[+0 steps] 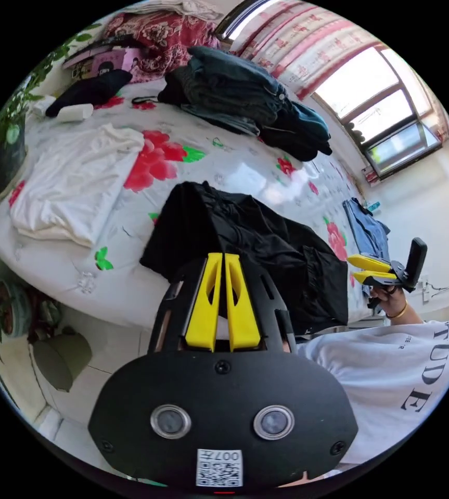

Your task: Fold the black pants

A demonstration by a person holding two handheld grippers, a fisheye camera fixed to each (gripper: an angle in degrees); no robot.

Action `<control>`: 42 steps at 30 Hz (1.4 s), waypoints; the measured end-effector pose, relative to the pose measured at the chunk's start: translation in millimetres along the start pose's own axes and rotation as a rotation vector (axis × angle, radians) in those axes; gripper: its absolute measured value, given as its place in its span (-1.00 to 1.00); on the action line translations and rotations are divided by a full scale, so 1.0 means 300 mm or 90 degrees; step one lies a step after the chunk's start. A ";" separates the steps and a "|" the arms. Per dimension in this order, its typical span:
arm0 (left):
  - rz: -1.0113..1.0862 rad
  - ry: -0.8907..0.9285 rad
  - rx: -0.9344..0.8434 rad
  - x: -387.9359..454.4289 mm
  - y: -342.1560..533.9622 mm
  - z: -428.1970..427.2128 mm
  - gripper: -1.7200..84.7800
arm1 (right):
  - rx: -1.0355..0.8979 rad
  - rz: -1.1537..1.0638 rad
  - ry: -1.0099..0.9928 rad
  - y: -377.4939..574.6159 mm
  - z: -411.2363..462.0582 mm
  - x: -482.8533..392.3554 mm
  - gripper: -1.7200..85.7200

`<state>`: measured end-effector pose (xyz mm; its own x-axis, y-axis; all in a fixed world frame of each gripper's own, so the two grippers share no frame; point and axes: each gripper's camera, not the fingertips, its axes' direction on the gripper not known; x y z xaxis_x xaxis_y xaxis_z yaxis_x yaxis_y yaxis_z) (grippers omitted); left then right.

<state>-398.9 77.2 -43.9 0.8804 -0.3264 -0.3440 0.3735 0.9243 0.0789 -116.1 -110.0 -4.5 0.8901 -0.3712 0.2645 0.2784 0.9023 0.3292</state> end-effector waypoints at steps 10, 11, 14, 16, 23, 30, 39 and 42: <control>-0.262 0.105 0.064 -0.377 0.119 0.035 -0.76 | 0.038 0.093 0.015 0.190 -0.183 0.165 -0.77; -0.292 0.151 0.075 -0.389 0.155 0.049 -0.73 | 0.043 0.099 0.022 0.215 -0.206 0.178 -0.77; -0.324 0.192 0.080 -0.384 0.209 0.100 -0.67 | 0.054 0.124 0.028 0.280 -0.260 0.223 -0.77; -0.338 0.187 0.100 -0.384 0.213 0.100 -0.65 | 0.059 0.140 0.026 0.318 -0.293 0.254 -0.77; -0.378 0.276 0.114 -0.431 0.164 0.164 -0.82 | 0.103 0.214 0.024 0.513 -0.473 0.392 -0.76; 0.094 0.367 0.133 0.141 -0.038 -0.058 -0.83 | 0.208 0.334 0.048 0.827 -0.733 0.546 -0.76; 0.467 0.546 -0.184 1.041 0.159 0.318 -0.72 | 0.386 0.543 0.021 1.348 -0.941 0.756 -0.74; 0.449 0.520 -0.252 1.057 0.239 0.416 -0.70 | 0.393 0.584 -0.008 1.456 -0.936 0.818 -0.73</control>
<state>-56.4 15.3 -30.7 0.3510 0.3801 -0.8557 -0.3727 0.8951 0.2447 325.4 254.5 -50.3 0.6619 0.3770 0.6479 -0.7164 0.5727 0.3986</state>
